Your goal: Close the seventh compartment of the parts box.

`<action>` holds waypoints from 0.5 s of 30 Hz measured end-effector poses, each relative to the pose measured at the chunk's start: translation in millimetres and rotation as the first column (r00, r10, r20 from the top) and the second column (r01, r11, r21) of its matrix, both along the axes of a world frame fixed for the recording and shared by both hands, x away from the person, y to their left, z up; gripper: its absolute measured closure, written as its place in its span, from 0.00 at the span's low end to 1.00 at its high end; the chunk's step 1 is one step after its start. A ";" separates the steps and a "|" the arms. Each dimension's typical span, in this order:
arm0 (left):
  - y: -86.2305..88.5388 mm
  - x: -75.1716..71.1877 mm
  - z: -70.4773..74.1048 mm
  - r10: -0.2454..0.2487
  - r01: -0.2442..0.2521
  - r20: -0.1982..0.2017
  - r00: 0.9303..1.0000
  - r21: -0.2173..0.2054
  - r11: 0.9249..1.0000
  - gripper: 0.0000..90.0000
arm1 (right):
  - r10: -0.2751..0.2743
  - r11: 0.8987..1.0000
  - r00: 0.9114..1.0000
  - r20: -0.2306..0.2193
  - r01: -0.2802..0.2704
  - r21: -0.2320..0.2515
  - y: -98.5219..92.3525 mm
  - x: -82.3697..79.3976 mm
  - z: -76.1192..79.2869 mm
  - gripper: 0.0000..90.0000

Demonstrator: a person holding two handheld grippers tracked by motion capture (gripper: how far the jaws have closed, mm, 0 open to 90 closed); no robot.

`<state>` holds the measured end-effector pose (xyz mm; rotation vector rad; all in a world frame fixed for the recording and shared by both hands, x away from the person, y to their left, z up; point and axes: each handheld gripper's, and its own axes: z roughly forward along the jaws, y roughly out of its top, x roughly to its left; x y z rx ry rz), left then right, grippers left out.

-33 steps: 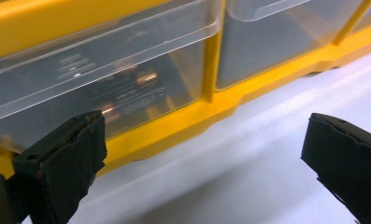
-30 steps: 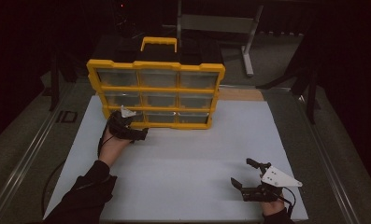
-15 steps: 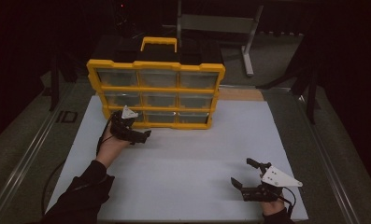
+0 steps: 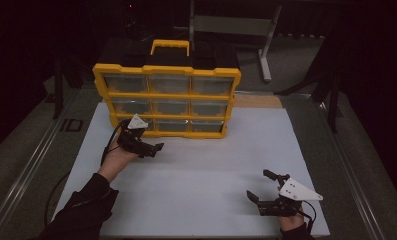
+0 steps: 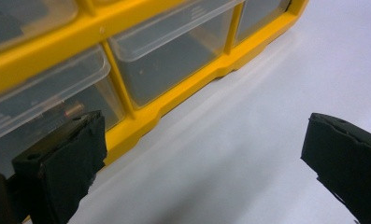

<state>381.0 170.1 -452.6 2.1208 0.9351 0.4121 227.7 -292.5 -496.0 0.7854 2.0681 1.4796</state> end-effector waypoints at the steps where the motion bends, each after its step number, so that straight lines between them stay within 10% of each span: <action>1: 0.0 -1.6 1.8 0.000 0.000 0.003 1.000 0.000 1.000 0.00 | 0.000 1.000 1.000 -0.001 0.000 0.000 -0.1 0.0 0.0 0.10; 15: 2.6 -24.9 31.7 -0.050 0.051 0.036 0.998 -0.048 0.998 0.00 | 0.000 1.000 1.000 0.004 0.000 0.001 -0.4 -0.5 0.8 0.10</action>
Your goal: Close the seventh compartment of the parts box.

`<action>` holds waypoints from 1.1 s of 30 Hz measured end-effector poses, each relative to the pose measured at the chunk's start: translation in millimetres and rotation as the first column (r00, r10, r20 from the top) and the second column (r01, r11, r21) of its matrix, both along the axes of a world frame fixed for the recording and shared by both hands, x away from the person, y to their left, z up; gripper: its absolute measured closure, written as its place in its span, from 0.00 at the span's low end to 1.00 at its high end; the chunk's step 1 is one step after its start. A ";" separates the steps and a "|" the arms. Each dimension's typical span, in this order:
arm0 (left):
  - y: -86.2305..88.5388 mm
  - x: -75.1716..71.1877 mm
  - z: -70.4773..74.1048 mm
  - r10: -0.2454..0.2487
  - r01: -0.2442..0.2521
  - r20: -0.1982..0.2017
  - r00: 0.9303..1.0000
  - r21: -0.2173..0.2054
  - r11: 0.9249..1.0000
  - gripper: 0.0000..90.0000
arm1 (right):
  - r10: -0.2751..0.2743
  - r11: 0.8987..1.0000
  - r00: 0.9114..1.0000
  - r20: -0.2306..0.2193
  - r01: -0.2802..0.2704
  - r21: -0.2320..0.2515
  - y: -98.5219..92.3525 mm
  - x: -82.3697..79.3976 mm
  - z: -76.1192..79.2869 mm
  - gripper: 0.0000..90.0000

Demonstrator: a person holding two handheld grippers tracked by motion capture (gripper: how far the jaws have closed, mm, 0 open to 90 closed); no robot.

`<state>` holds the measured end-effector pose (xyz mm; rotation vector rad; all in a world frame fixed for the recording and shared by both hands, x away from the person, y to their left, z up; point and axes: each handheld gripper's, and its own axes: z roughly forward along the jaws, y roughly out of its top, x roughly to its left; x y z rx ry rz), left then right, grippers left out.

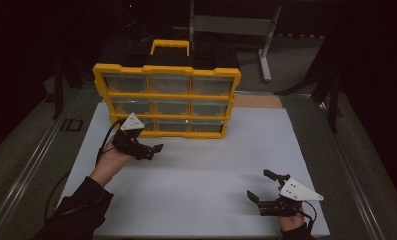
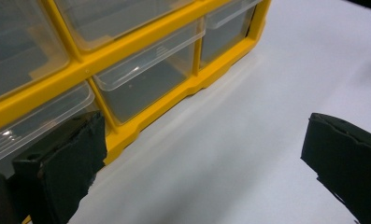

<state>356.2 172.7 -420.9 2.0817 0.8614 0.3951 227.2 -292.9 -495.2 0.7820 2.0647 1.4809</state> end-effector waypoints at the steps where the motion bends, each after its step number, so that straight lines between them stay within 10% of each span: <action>1: 0.5 -1.9 1.4 -0.002 0.002 0.003 1.000 -0.002 1.000 0.00 | -0.001 1.000 1.000 0.000 0.001 0.000 0.0 -0.1 0.0 0.10; 33: 31.7 -74.3 29.4 0.010 0.000 0.109 0.994 -0.091 0.996 0.00 | 0.000 1.000 1.000 0.006 0.000 0.000 0.6 -0.7 0.9 0.10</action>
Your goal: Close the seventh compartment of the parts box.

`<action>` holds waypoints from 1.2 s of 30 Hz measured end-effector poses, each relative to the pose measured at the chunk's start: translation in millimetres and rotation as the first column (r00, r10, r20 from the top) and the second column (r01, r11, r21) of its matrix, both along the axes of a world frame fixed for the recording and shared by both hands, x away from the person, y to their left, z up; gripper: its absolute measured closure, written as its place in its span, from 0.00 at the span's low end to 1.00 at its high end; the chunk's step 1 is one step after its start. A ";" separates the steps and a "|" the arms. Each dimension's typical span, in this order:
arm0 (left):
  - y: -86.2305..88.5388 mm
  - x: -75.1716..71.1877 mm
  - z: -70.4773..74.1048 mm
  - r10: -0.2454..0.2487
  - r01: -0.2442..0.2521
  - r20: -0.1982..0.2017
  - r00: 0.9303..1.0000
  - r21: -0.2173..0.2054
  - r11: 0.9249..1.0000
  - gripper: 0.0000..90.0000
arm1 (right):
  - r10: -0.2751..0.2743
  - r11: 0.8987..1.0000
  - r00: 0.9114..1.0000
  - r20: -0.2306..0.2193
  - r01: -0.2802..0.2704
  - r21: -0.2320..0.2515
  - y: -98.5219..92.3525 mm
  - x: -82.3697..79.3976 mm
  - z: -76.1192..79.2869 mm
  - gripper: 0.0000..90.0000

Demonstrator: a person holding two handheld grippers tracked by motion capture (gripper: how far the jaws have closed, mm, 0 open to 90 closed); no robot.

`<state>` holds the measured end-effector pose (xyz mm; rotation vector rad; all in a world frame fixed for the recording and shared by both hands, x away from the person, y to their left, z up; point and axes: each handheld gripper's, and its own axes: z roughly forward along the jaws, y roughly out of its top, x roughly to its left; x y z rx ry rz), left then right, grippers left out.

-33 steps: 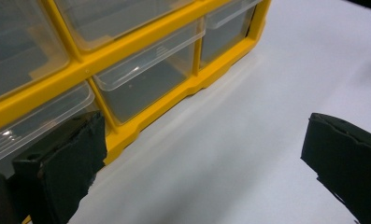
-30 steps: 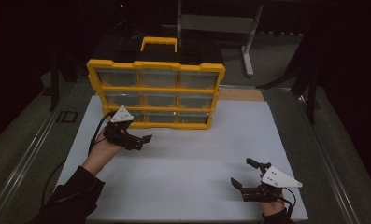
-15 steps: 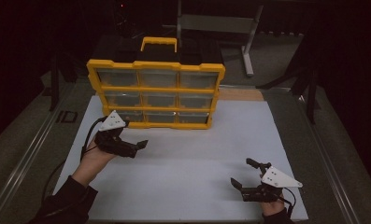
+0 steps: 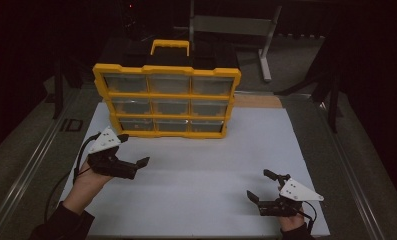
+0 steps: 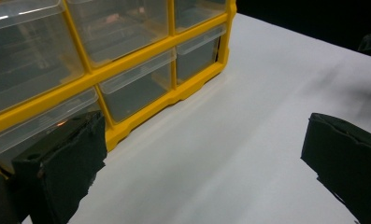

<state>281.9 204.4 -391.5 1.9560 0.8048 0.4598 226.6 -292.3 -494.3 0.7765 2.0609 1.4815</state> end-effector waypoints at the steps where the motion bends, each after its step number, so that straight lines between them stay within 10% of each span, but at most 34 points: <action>1: 2.2 -2.7 -0.1 0.000 0.000 0.001 1.000 -0.009 1.000 0.00 | 0.000 1.000 1.000 0.000 0.000 0.000 0.0 -0.1 0.1 0.10; 36: 33.2 -50.3 -49.7 0.085 -0.085 -0.006 0.996 -0.044 0.995 0.00 | -0.001 1.000 1.000 0.003 0.001 0.000 0.1 -0.2 0.2 0.10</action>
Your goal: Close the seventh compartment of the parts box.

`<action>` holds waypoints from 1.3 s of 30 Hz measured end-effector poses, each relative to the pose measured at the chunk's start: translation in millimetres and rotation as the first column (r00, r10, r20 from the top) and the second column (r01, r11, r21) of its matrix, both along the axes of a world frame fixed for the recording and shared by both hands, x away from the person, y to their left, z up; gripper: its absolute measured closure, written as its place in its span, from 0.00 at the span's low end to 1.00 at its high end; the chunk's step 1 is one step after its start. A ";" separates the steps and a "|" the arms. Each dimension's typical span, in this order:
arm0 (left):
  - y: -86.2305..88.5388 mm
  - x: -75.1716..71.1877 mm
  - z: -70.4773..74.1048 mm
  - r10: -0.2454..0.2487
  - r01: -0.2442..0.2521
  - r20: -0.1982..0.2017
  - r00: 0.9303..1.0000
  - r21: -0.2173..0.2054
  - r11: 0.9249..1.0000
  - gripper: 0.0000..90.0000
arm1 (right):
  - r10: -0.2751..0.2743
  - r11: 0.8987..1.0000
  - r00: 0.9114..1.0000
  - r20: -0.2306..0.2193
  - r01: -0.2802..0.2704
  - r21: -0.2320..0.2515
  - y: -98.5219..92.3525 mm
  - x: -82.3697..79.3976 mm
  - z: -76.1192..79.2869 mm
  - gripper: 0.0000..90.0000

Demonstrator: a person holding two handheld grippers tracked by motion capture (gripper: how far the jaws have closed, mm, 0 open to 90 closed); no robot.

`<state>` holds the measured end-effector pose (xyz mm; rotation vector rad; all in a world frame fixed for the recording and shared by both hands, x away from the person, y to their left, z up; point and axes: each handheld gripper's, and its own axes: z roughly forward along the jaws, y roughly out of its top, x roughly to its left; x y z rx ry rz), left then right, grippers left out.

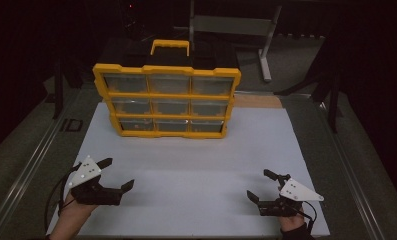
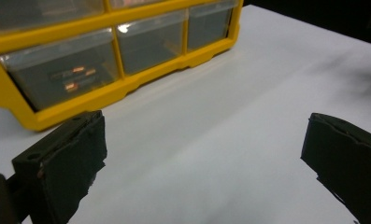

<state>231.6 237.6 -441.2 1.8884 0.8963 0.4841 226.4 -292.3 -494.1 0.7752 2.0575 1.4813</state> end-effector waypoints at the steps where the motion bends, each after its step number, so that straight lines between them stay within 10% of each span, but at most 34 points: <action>1: 0.4 -0.1 -3.0 0.002 -0.002 -0.001 1.000 -0.006 1.000 0.00 | 0.000 1.000 1.000 0.000 0.000 0.000 0.0 0.0 0.0 0.10; 17: 2.3 8.3 -47.3 0.078 -0.079 0.019 0.997 0.058 0.995 0.00 | 0.000 1.000 1.000 -0.002 0.000 0.000 0.1 0.1 -0.2 0.10; 39: 1.3 23.8 -67.0 0.216 -0.218 0.027 0.976 0.097 0.971 0.00 | 0.001 1.000 1.000 -0.002 -0.001 -0.003 0.1 0.3 -0.7 0.10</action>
